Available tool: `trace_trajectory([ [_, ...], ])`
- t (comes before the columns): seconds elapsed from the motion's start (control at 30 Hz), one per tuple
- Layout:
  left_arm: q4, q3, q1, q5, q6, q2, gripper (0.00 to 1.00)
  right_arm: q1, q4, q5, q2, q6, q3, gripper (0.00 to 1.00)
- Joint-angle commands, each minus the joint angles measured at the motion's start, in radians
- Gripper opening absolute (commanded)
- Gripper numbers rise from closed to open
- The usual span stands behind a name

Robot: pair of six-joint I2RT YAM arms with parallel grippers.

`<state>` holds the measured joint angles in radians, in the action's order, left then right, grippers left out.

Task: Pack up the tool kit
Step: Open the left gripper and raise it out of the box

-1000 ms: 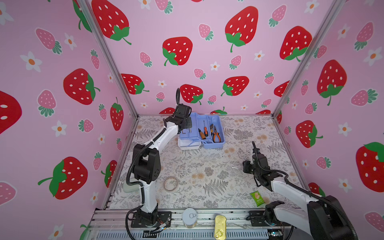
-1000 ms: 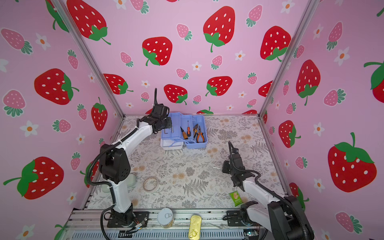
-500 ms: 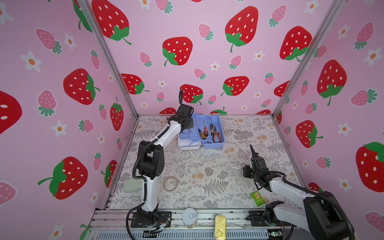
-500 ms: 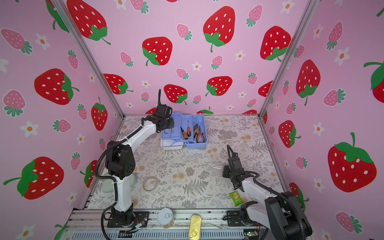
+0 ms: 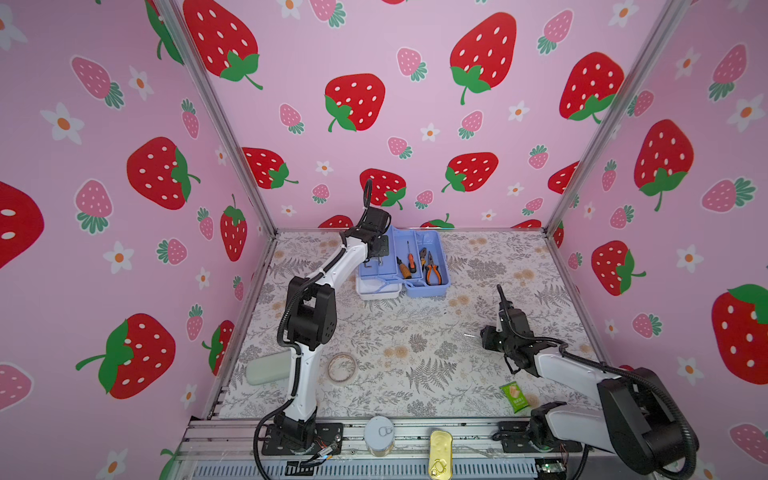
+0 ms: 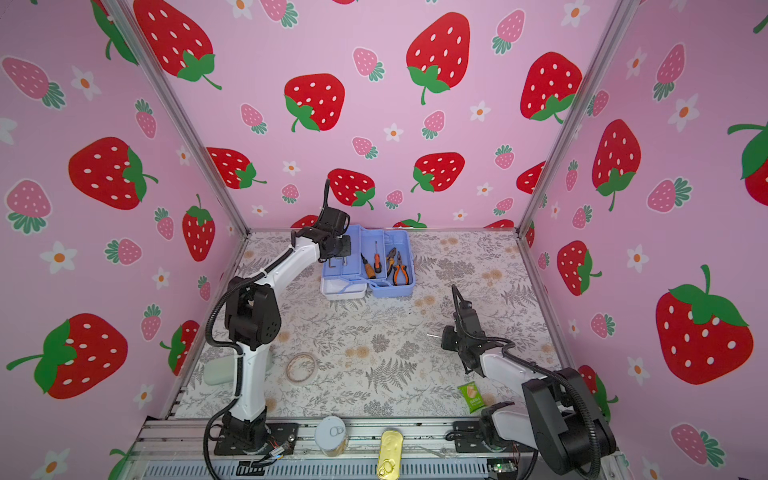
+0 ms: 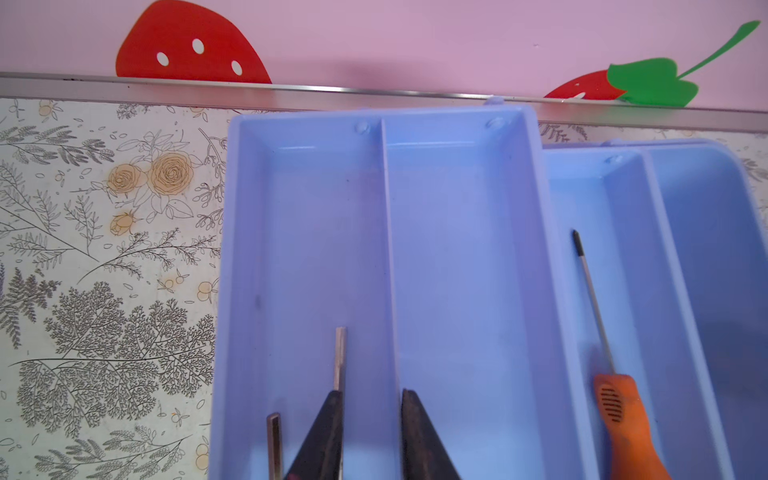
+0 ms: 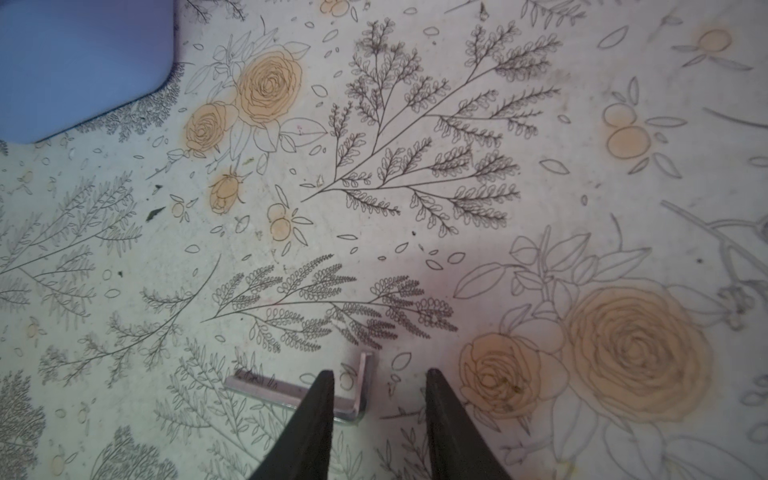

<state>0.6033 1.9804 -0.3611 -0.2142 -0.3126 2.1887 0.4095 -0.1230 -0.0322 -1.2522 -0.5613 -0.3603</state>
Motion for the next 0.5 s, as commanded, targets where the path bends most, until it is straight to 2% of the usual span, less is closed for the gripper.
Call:
trace_trajectory([
  [0.0,0.04,0.021,-0.004,-0.047,0.002,-0.015,0.27,-0.004,0.015,0.004,-0.016,-0.001,-0.012,0.39],
  [0.23,-0.012,-0.094,-0.017,-0.044,-0.032,-0.156,0.27,-0.004,0.037,-0.023,-0.017,-0.003,-0.016,0.4],
  [0.47,-0.089,-0.26,-0.106,-0.062,-0.05,-0.37,0.29,-0.005,0.039,-0.04,-0.039,0.0,-0.022,0.4],
])
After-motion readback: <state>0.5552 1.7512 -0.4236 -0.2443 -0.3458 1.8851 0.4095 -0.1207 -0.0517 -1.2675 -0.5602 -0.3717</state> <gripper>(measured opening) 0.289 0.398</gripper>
